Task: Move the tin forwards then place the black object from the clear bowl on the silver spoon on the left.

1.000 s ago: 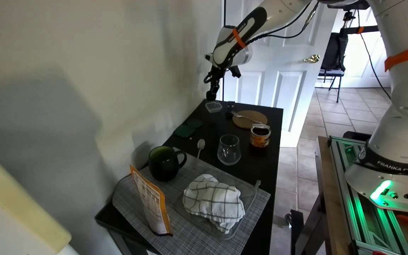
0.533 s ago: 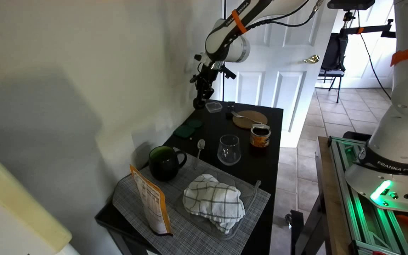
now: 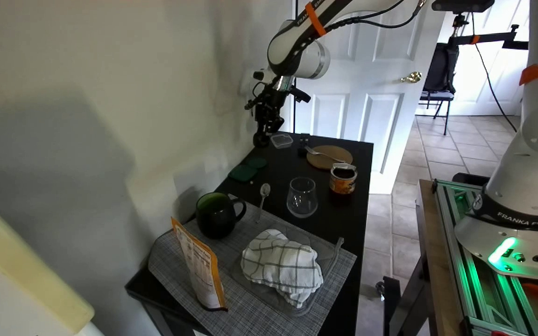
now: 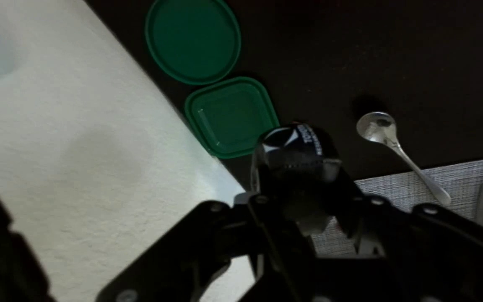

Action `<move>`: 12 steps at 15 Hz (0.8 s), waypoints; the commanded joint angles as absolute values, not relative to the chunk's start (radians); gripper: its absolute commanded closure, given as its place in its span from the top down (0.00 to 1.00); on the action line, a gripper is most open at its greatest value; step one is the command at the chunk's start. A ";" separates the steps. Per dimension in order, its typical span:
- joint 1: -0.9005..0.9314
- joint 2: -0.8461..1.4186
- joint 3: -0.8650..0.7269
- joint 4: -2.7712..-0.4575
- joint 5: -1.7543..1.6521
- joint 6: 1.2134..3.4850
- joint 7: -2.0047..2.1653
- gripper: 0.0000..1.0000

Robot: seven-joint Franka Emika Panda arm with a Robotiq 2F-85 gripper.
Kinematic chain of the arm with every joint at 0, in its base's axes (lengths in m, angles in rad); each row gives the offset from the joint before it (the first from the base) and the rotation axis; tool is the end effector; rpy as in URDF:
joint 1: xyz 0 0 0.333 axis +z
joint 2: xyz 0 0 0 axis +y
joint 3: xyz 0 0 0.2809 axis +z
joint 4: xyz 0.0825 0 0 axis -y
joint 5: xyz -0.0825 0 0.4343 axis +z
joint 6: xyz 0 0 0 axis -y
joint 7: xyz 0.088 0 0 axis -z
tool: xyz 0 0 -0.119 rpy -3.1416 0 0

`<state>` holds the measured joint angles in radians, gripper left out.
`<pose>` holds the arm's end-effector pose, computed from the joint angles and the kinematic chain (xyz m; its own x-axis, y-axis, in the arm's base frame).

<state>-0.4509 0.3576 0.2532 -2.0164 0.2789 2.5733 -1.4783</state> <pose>0.6342 -0.1299 0.2195 0.4703 0.8332 0.2908 0.8411 -0.5229 0.1381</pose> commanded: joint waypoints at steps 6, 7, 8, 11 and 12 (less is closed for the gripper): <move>-0.195 0.516 0.137 -1.886 0.187 2.398 -1.410 0.12; -0.163 0.531 0.113 -1.875 0.149 2.386 -1.356 0.12; -0.148 0.549 0.103 -1.857 0.126 2.363 -1.329 0.12; -0.117 0.586 0.085 -1.818 0.066 2.308 -1.256 0.12; -0.114 0.597 0.084 -1.807 0.056 2.292 -1.243 0.12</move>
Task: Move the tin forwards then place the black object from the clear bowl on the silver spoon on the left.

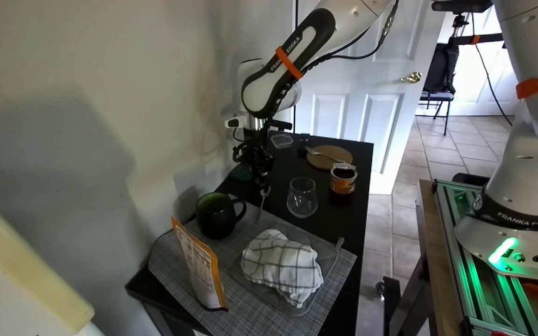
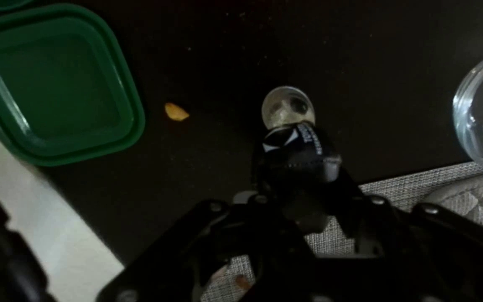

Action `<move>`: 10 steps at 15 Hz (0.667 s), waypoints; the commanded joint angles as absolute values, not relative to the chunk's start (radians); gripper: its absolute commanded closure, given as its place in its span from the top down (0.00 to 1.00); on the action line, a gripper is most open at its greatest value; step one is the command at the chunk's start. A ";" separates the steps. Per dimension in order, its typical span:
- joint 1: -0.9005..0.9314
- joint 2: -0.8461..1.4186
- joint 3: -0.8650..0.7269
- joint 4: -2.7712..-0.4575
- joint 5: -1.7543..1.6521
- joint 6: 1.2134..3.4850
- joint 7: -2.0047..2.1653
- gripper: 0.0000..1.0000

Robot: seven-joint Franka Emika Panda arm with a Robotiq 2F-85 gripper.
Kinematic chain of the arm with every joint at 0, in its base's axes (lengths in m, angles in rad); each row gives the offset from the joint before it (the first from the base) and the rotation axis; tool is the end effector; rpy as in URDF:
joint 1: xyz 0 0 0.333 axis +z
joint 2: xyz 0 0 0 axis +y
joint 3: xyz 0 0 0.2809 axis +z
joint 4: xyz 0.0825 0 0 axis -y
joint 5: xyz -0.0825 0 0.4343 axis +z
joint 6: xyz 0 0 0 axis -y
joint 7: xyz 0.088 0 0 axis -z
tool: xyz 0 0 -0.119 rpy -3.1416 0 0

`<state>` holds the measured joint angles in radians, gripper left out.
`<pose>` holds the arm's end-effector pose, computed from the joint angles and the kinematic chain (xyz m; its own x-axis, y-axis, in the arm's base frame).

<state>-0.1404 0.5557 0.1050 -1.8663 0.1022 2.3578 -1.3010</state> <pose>0.6472 -0.0198 0.1336 0.3864 0.9169 0.0998 0.9208 -0.3774 -0.0982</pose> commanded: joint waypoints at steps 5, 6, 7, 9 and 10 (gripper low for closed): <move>-0.106 0.629 0.078 -1.756 0.022 2.212 -1.199 0.12; -0.107 0.633 0.079 -1.750 0.018 2.205 -1.193 0.12; -0.107 0.636 0.077 -1.741 0.014 2.191 -1.187 0.12; -0.106 0.644 0.074 -1.725 0.006 2.169 -1.177 0.12; -0.107 0.649 0.073 -1.716 0.002 2.154 -1.172 0.12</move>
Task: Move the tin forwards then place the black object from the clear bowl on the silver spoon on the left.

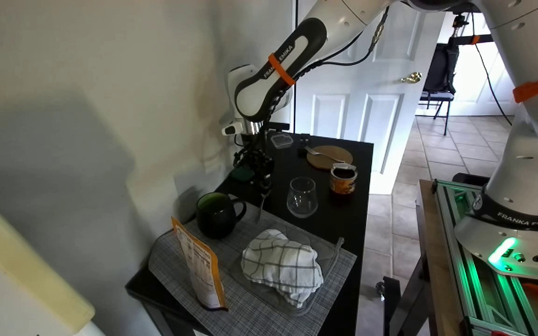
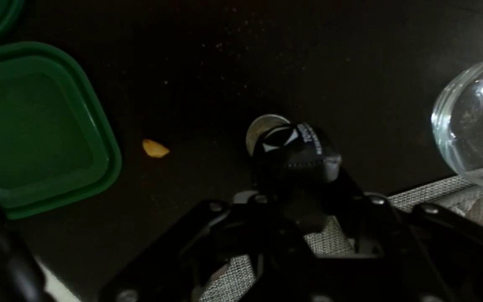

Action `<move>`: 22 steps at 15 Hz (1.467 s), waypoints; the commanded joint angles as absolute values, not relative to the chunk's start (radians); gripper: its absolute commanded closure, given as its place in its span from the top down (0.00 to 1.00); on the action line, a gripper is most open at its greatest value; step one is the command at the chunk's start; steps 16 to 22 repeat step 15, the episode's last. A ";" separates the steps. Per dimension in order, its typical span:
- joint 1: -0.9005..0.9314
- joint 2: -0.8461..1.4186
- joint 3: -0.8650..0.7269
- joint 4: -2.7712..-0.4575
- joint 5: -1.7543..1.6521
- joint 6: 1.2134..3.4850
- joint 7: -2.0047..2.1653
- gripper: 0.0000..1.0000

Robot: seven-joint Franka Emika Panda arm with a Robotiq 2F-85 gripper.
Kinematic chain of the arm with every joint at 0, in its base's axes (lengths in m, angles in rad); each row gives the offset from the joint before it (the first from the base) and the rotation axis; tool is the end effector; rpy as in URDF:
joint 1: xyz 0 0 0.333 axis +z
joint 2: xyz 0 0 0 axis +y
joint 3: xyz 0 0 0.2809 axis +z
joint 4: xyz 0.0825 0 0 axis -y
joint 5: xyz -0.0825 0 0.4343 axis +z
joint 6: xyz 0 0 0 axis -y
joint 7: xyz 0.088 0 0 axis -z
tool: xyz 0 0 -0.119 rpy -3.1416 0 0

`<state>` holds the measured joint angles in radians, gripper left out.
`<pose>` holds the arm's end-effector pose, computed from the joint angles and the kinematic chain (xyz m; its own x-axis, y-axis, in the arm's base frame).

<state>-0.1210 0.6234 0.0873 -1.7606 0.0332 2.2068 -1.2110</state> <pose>0.6552 -0.0207 0.1230 0.4152 0.9097 0.0072 0.8937 -0.4064 -0.1902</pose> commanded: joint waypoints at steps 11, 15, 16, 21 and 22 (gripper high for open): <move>-0.134 0.572 0.095 -1.766 0.014 2.228 -1.209 1.00; -0.138 0.574 0.105 -1.749 0.027 2.297 -1.256 1.00; -0.138 0.574 0.105 -1.749 0.027 2.297 -1.256 1.00; -0.138 0.574 0.105 -1.749 0.027 2.297 -1.256 1.00; -0.138 0.574 0.105 -1.749 0.027 2.297 -1.256 1.00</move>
